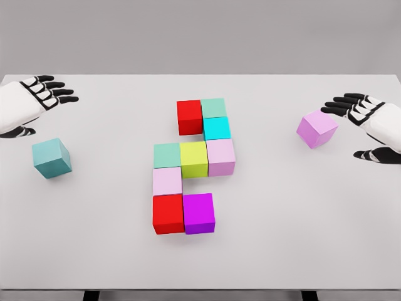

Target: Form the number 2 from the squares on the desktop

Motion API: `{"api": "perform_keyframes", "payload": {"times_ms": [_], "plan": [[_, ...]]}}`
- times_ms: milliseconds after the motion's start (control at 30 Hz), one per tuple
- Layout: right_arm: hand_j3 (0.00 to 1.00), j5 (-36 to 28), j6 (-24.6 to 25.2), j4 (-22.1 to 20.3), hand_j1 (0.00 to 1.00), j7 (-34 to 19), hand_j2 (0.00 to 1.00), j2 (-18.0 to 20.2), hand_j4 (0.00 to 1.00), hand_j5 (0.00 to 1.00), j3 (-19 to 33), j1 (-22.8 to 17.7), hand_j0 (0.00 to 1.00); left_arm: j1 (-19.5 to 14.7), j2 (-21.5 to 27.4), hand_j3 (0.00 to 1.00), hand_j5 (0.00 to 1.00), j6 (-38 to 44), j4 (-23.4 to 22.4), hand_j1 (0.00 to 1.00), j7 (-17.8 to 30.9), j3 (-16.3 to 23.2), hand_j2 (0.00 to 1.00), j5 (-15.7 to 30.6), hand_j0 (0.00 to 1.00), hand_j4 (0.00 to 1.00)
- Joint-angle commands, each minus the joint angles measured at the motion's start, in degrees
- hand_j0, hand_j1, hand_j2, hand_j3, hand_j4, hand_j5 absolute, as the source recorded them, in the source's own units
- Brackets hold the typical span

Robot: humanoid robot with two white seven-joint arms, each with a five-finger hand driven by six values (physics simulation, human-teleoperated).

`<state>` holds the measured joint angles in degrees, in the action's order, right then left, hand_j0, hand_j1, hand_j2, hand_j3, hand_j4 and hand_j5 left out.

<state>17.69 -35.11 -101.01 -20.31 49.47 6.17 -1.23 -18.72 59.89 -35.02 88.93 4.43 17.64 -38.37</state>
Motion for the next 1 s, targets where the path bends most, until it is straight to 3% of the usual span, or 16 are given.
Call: {"api": "perform_keyframes", "payload": {"times_ms": [0, 333, 433, 467, 500, 567, 700, 800, 967], "plan": [[1.0, -0.2, 0.11, -0.07, 1.0, 0.0, 1.0, 0.1, 1.0, 1.0, -0.11, 0.0, 1.0, -0.09, 0.14, 1.0, 1.0, 0.02, -0.07, 1.0, -0.03, 0.12, 1.0, 0.32, 1.0, 1.0], [1.0, -2.04, 0.11, 2.3, 1.0, 3.35, 1.0, 0.27, 1.0, 1.0, 0.24, 1.05, 1.0, -0.09, 1.02, 1.0, 1.0, 0.02, -0.42, 1.0, -0.03, 3.37, 1.0, -0.03, 1.0, 1.0], [1.0, -1.69, 0.11, 0.2, 1.0, 1.59, 1.0, 0.36, 1.0, 1.0, -0.02, 2.11, 1.0, -0.09, 1.63, 1.0, 1.0, 0.02, -0.51, 1.0, -0.03, 3.63, 1.0, -0.21, 1.0, 1.0], [1.0, -1.78, 0.11, -0.07, 1.0, -2.27, 1.0, 0.45, 1.0, 1.0, -0.02, 3.51, 1.0, -0.09, 1.72, 1.0, 1.0, 0.02, -0.51, 1.0, -0.03, 3.63, 1.0, -0.39, 1.0, 1.0], [1.0, -2.13, 0.11, -0.16, 1.0, -9.47, 1.0, 0.45, 1.0, 1.0, -0.46, 6.41, 1.0, -0.09, 1.81, 1.0, 1.0, 0.02, -0.51, 1.0, -0.03, 3.72, 1.0, -0.74, 1.0, 1.0], [1.0, -4.5, 0.11, -0.16, 1.0, -14.69, 1.0, 0.45, 1.0, 1.0, -0.55, 9.05, 1.0, 0.0, 2.34, 1.0, 1.0, 0.02, -0.51, 1.0, -0.03, 3.72, 1.0, -1.44, 1.0, 1.0], [0.99, -4.41, 0.11, 1.34, 0.99, -14.69, 0.99, 0.45, 0.99, 0.99, -7.57, 18.27, 0.99, 0.0, 3.92, 1.0, 1.0, 0.02, -0.51, 1.0, -0.03, 3.81, 1.0, -3.46, 1.0, 1.0], [0.99, -4.24, 0.11, 3.53, 0.99, -14.69, 0.99, 2.56, 0.99, 0.99, -14.77, 24.25, 0.99, 0.0, 4.89, 1.0, 1.0, 0.02, -0.69, 1.0, -0.03, 4.6, 1.0, -3.55, 1.0, 1.0], [0.98, -2.22, 0.11, 11.62, 0.98, -14.69, 0.98, 2.82, 0.98, 0.98, -26.29, 34.98, 0.98, 0.09, 4.89, 1.0, 1.0, 0.02, -1.13, 1.0, -0.03, 6.88, 1.0, -3.64, 1.0, 1.0]]}}
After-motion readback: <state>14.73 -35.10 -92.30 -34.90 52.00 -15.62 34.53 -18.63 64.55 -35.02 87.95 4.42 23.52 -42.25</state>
